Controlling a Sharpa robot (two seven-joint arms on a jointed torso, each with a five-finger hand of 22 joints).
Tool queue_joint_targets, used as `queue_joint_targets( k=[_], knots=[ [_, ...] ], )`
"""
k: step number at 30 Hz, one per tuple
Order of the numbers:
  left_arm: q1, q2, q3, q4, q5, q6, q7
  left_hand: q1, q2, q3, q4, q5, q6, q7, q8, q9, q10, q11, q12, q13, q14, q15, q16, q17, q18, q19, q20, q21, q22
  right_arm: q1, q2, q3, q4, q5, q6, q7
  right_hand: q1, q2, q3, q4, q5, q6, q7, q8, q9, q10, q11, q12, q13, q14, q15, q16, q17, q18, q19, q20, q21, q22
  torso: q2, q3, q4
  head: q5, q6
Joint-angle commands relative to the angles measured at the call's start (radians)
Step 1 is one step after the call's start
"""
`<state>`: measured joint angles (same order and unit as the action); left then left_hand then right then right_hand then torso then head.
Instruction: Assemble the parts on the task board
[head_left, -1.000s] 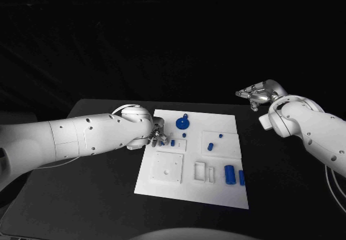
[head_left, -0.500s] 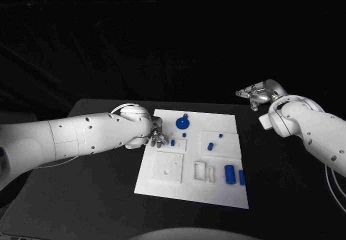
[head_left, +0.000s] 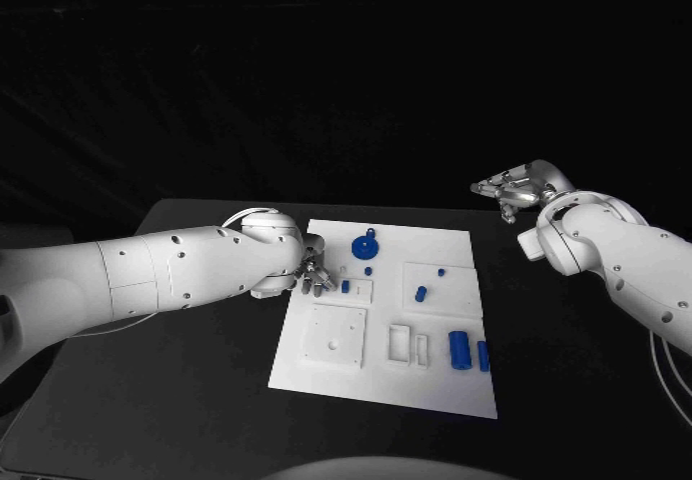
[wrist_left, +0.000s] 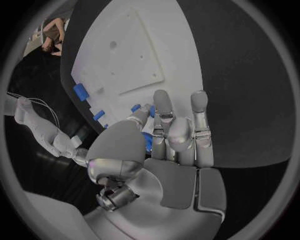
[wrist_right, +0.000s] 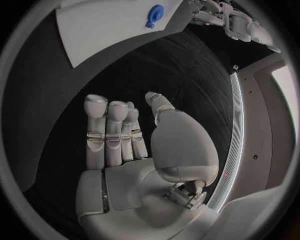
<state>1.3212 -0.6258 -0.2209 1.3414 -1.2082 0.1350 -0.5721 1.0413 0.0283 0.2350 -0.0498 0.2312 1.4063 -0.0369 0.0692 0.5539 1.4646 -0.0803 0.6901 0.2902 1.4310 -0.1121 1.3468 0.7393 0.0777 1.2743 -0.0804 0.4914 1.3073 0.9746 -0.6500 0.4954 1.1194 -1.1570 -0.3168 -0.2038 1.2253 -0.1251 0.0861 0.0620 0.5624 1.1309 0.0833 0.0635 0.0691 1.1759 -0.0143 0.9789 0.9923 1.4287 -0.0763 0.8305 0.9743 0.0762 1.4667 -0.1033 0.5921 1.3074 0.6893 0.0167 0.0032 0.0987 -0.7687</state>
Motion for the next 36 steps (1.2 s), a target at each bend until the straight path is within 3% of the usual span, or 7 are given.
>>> queue_joint_targets(
  k=[1, 5, 9, 15, 16, 19, 36],
  knots=[
    [-0.029, 0.009, -0.021, -0.002, -0.001, 0.062, -0.028, 0.008, 0.002, -0.004, 0.004, -0.007, -0.003, -0.003, 0.002, -0.001, 0.050, -0.002, -0.006, -0.002, 0.001, -0.008, -0.005, -0.002, 0.003, 0.003, -0.001, -0.003, 0.017, 0.000, 0.001, 0.000, 0.001, 0.000, 0.013, 0.009, -0.010, -0.002, -0.002, 0.005, 0.006, -0.003, -0.003, -0.001, -0.001, -0.004, 0.000, -0.002, 0.001, -0.003, -0.002, -0.005, 0.000, 0.018, 0.038, 0.006, 0.001, 0.069, 0.000, 0.0002, 0.0007, 0.000, 0.001],
    [-0.029, 0.010, -0.021, -0.002, 0.000, 0.056, -0.027, 0.000, -0.008, -0.016, 0.016, -0.023, -0.003, -0.004, 0.003, 0.000, 0.050, -0.002, -0.007, -0.004, 0.001, -0.009, -0.007, -0.005, 0.002, 0.004, -0.001, -0.004, 0.017, -0.001, 0.001, 0.000, 0.000, 0.000, 0.013, 0.010, -0.010, -0.002, -0.002, 0.005, 0.006, -0.003, -0.003, -0.001, -0.001, -0.004, 0.000, -0.002, 0.001, -0.003, -0.002, -0.005, 0.000, 0.018, 0.038, 0.006, 0.001, 0.069, 0.000, 0.0001, 0.0004, 0.000, 0.001],
    [-0.029, 0.009, -0.021, 0.000, 0.000, 0.044, -0.026, -0.018, -0.042, -0.040, 0.060, -0.147, 0.003, -0.004, 0.004, 0.002, 0.051, -0.002, -0.008, -0.006, 0.000, -0.009, -0.009, -0.009, 0.001, 0.005, -0.003, -0.005, 0.017, -0.001, 0.002, 0.000, 0.000, 0.000, 0.013, 0.010, -0.010, -0.002, -0.002, 0.005, 0.006, -0.003, -0.003, -0.001, -0.001, -0.004, 0.000, -0.002, 0.001, -0.003, -0.002, -0.005, 0.000, 0.018, 0.038, 0.006, 0.001, 0.069, 0.000, 0.0002, 0.0000, 0.000, 0.001],
    [-0.030, 0.005, -0.021, 0.005, 0.008, 0.027, -0.024, 0.015, -0.196, 0.022, 0.255, -0.184, 0.017, -0.003, 0.001, -0.001, 0.051, -0.005, -0.010, -0.016, -0.002, -0.013, -0.013, -0.012, -0.007, 0.006, -0.014, -0.008, 0.017, -0.001, 0.001, 0.000, -0.001, 0.000, 0.013, 0.010, -0.010, -0.002, -0.002, 0.005, 0.006, -0.003, -0.003, -0.001, -0.001, -0.004, 0.000, -0.002, 0.001, -0.003, -0.002, -0.005, 0.000, 0.018, 0.038, 0.006, 0.001, 0.069, 0.000, -0.0001, 0.0003, -0.001, 0.002],
    [-0.030, 0.005, -0.021, 0.006, 0.009, 0.024, -0.023, 0.018, -0.204, 0.015, 0.271, -0.183, 0.020, -0.002, 0.001, -0.002, 0.051, -0.002, -0.010, -0.018, -0.002, -0.014, -0.013, -0.013, -0.009, 0.006, -0.015, -0.008, 0.017, -0.002, 0.001, 0.000, -0.001, 0.000, 0.013, 0.010, -0.010, -0.002, -0.002, 0.005, 0.006, -0.003, -0.003, -0.001, -0.001, -0.004, 0.000, -0.002, 0.001, -0.003, -0.002, -0.005, 0.000, 0.018, 0.038, 0.006, 0.001, 0.069, 0.000, -0.0001, 0.0003, -0.001, 0.002],
    [-0.030, 0.004, -0.021, 0.007, 0.011, 0.018, -0.022, 0.046, -0.211, -0.002, 0.315, -0.183, 0.021, -0.002, 0.002, -0.005, 0.051, -0.003, -0.008, -0.025, -0.002, -0.015, -0.014, -0.010, -0.017, 0.007, -0.023, -0.010, 0.017, -0.002, 0.001, 0.000, -0.001, 0.000, 0.013, 0.010, -0.010, -0.002, -0.002, 0.005, 0.006, -0.003, -0.003, -0.001, -0.001, -0.004, 0.000, -0.002, 0.001, -0.003, -0.002, -0.005, 0.000, 0.018, 0.038, 0.006, 0.001, 0.069, 0.000, -0.0001, 0.0003, -0.001, 0.002],
    [-0.030, -0.007, -0.020, 0.012, 0.015, -0.006, -0.020, 0.055, -0.219, -0.004, 0.311, -0.183, 0.014, 0.000, 0.001, -0.011, 0.051, -0.001, -0.013, -0.036, -0.005, -0.016, -0.027, -0.027, -0.021, 0.007, -0.026, -0.017, 0.016, -0.003, 0.000, 0.000, -0.001, 0.000, 0.012, 0.010, -0.010, -0.002, -0.002, 0.005, 0.006, -0.003, -0.003, -0.001, -0.001, -0.004, 0.000, -0.002, 0.001, -0.003, -0.002, -0.005, 0.000, 0.018, 0.038, 0.006, 0.001, 0.069, 0.000, -0.0010, 0.0009, -0.003, 0.005]
  ],
)
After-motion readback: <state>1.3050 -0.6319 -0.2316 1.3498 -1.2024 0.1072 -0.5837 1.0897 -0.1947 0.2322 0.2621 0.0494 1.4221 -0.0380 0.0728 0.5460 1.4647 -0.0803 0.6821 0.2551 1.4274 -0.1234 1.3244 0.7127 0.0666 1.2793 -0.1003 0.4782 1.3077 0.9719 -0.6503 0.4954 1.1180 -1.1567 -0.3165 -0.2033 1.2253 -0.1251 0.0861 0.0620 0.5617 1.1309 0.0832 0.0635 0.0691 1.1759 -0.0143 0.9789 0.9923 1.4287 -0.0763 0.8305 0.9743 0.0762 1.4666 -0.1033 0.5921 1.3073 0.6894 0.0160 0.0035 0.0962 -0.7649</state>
